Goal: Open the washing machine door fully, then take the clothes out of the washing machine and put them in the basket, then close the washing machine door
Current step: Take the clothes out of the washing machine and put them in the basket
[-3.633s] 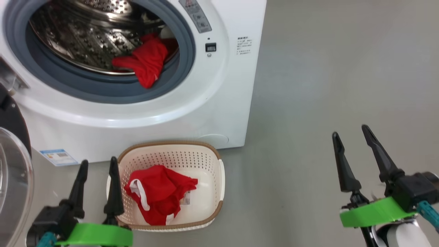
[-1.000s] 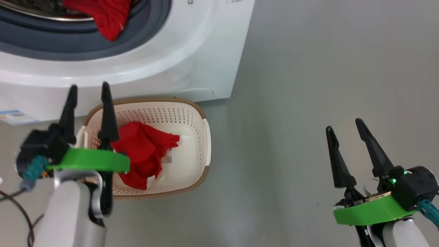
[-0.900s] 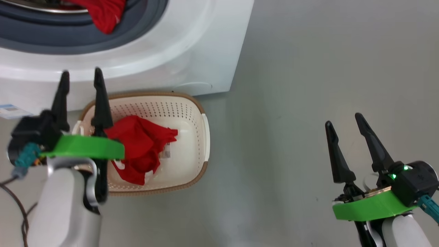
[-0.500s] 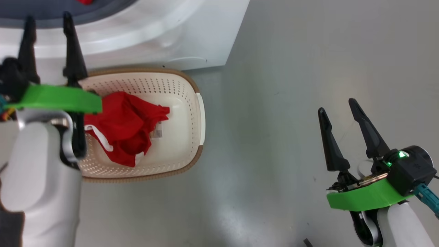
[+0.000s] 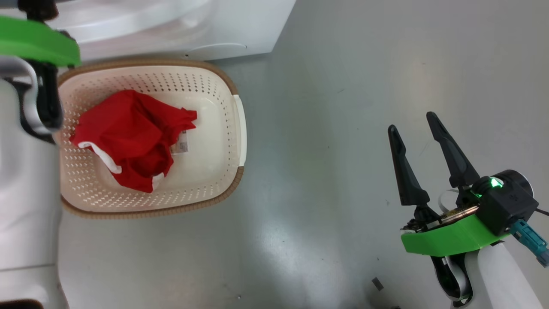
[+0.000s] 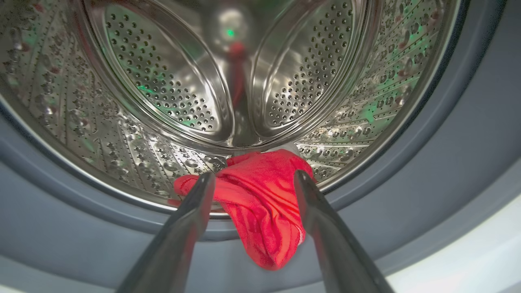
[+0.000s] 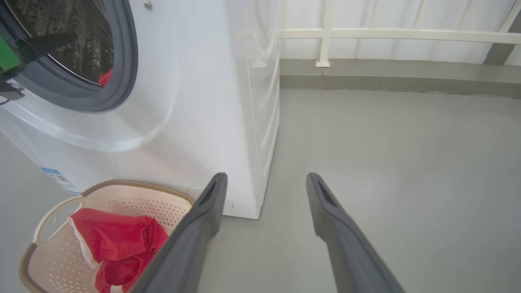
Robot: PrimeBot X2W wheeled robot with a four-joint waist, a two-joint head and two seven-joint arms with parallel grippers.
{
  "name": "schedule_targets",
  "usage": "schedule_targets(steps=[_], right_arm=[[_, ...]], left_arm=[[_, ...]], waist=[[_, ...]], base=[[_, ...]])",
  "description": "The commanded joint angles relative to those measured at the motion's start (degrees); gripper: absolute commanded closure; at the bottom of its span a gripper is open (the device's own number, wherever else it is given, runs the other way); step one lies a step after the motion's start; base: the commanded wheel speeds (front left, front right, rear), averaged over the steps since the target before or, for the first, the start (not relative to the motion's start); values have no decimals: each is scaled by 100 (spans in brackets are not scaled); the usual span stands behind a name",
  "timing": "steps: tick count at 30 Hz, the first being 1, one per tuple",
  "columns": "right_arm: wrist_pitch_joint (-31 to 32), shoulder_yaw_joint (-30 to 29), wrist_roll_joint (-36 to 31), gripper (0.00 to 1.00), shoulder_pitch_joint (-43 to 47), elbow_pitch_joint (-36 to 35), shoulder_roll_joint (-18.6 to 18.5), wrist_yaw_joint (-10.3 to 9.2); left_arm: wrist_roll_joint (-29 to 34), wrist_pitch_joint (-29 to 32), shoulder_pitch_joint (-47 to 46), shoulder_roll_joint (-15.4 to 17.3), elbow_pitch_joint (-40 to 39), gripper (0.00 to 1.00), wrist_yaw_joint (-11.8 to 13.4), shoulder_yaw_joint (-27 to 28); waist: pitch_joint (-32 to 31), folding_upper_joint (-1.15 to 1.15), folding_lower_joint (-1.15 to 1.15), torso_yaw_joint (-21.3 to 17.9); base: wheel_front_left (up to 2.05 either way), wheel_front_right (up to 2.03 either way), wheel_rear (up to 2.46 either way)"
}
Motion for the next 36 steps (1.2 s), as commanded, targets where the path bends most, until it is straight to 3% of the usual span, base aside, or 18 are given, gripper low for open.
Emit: schedule_targets(steps=[1, 10, 19, 36], right_arm=[[-36, 158, 1, 0, -69, -93, -43, 35], [-36, 304, -13, 0, -158, -10, -43, 35], [-36, 486, 24, 0, -187, 93, -43, 35], [-36, 628, 97, 0, -139, 200, -43, 35]], left_arm=[[-11, 83, -149, 276, -13, 0, -65, 97], [57, 569, -1129, 484, 762, 0, -95, -75], [-203, 1574, -1815, 467, 1690, 0, -46, -42], [-282, 2592, -2087, 714, 2789, 0, 80, -151]], waist=[[69, 0, 0, -50], [222, 0, 0, -195], [219, 0, 0, -378], [128, 0, 0, -628]], base=[[0, 0, 0], [0, 0, 0], [0, 0, 0], [0, 0, 0]])
